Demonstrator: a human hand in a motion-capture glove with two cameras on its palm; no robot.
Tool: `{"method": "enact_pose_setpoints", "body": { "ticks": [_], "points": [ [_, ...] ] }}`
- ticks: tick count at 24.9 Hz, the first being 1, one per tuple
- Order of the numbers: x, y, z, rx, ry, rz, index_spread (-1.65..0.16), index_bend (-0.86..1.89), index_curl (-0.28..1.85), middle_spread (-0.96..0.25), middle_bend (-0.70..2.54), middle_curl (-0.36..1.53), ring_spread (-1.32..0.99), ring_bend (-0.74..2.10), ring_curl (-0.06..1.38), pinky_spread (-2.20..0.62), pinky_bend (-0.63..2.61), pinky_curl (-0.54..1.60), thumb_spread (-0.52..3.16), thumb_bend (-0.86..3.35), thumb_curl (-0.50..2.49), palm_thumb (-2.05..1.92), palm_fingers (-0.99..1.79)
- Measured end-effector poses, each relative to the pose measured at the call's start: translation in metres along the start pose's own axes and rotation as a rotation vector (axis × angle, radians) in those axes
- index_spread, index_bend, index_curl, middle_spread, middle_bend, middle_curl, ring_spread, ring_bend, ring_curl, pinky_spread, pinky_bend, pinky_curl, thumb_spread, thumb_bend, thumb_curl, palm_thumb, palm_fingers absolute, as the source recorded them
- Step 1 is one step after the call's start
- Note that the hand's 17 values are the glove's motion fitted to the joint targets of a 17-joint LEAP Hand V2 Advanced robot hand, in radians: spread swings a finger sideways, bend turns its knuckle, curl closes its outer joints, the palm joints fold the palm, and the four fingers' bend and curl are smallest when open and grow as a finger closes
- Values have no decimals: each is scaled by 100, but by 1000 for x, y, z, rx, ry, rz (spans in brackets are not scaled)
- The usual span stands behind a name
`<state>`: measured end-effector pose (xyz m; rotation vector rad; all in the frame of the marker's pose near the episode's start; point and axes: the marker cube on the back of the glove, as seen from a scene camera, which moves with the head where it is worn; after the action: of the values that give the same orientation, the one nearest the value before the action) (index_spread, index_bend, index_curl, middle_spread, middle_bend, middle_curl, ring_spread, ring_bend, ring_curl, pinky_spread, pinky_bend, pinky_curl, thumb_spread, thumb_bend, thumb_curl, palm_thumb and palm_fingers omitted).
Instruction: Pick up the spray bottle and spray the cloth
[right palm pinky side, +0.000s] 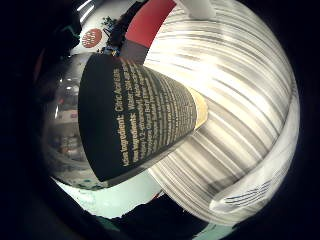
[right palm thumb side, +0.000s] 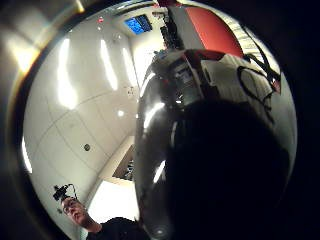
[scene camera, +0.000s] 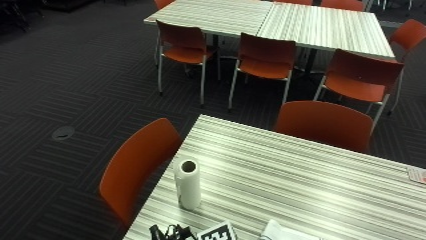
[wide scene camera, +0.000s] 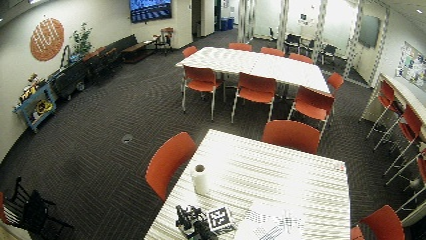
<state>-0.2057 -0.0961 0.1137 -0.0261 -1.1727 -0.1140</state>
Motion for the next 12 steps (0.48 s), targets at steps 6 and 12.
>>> {"method": "enact_pose_setpoints", "body": {
  "ticks": [6,12],
  "points": [
    [-1,1,8,-22,-1,22,-18,49,62,-7,46,56,-20,33,49,0,10,14,57,-3,79,105,88],
    [3,3,6,-78,49,52,-28,20,57,-13,28,51,-15,25,51,6,30,24,73,-8,70,90,28]
  ]
}}
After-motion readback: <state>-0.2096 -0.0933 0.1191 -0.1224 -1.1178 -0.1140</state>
